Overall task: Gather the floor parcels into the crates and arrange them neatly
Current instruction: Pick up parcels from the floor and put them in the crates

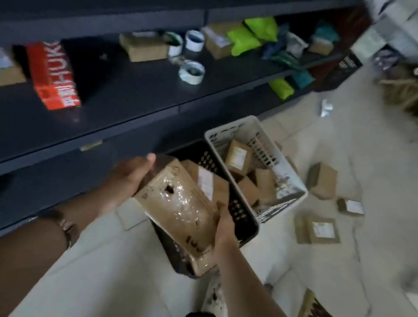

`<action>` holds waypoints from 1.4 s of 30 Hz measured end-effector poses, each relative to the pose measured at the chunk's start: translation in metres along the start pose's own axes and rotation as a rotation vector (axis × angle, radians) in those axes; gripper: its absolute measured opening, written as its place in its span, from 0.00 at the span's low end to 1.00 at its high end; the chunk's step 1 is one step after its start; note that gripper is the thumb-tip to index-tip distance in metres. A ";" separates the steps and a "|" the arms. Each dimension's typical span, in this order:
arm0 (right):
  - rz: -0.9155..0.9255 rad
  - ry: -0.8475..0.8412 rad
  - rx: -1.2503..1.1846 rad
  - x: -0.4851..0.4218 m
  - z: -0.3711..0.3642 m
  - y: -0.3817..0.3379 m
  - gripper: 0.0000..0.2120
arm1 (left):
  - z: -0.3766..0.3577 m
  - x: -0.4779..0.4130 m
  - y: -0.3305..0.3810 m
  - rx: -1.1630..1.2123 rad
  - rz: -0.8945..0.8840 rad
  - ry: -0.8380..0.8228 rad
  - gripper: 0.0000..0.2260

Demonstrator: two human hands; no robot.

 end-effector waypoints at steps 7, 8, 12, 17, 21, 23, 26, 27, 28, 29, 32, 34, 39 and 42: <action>0.030 0.105 -0.162 -0.184 0.120 -0.095 0.14 | -0.218 -0.156 0.077 0.034 -0.068 -0.179 0.25; 0.053 0.107 -0.157 -0.209 0.131 -0.109 0.15 | -0.245 -0.180 0.085 0.086 -0.019 -0.187 0.25; 0.115 0.055 -0.025 -0.301 0.151 -0.165 0.34 | -0.324 -0.270 0.107 0.077 0.026 -0.105 0.19; 0.120 -0.045 0.179 -0.391 0.149 -0.186 0.56 | -0.363 -0.337 0.086 0.041 0.062 -0.067 0.19; 0.077 -0.030 0.339 -0.376 0.150 -0.195 0.50 | -0.353 -0.340 0.053 -0.048 0.183 0.065 0.20; 0.086 -0.055 0.425 -0.370 0.145 -0.201 0.43 | -0.343 -0.325 0.047 -0.105 0.166 0.089 0.18; 0.067 -0.116 0.526 -0.360 0.115 -0.211 0.38 | -0.329 -0.304 0.041 -0.013 0.143 0.123 0.13; 0.063 -0.155 0.542 -0.353 0.097 -0.214 0.35 | -0.322 -0.300 0.043 0.011 0.111 0.133 0.14; 0.064 -0.197 0.547 -0.345 0.076 -0.215 0.33 | -0.313 -0.299 0.042 0.030 0.096 0.137 0.14; 0.072 -0.248 0.539 -0.337 0.053 -0.213 0.31 | -0.300 -0.300 0.038 0.064 0.082 0.141 0.14; 0.126 -0.372 0.562 -0.300 -0.017 -0.192 0.24 | -0.245 -0.289 0.016 0.181 0.065 0.243 0.10; 0.131 -0.442 0.588 -0.273 -0.061 -0.165 0.22 | -0.196 -0.271 -0.010 0.193 0.092 0.375 0.15; 0.311 -0.481 0.676 -0.204 -0.158 -0.074 0.13 | -0.064 -0.194 -0.101 0.135 0.186 0.690 0.11; 0.812 -0.302 0.738 -0.152 -0.206 -0.033 0.06 | 0.013 -0.130 -0.181 0.132 0.215 0.867 0.09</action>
Point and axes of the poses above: each hand's wrist, its own x-axis away from the middle knuckle, its own z-axis out of the back of the hand, y = z × x, the point moved 6 cm from there along -x, towards the middle knuckle
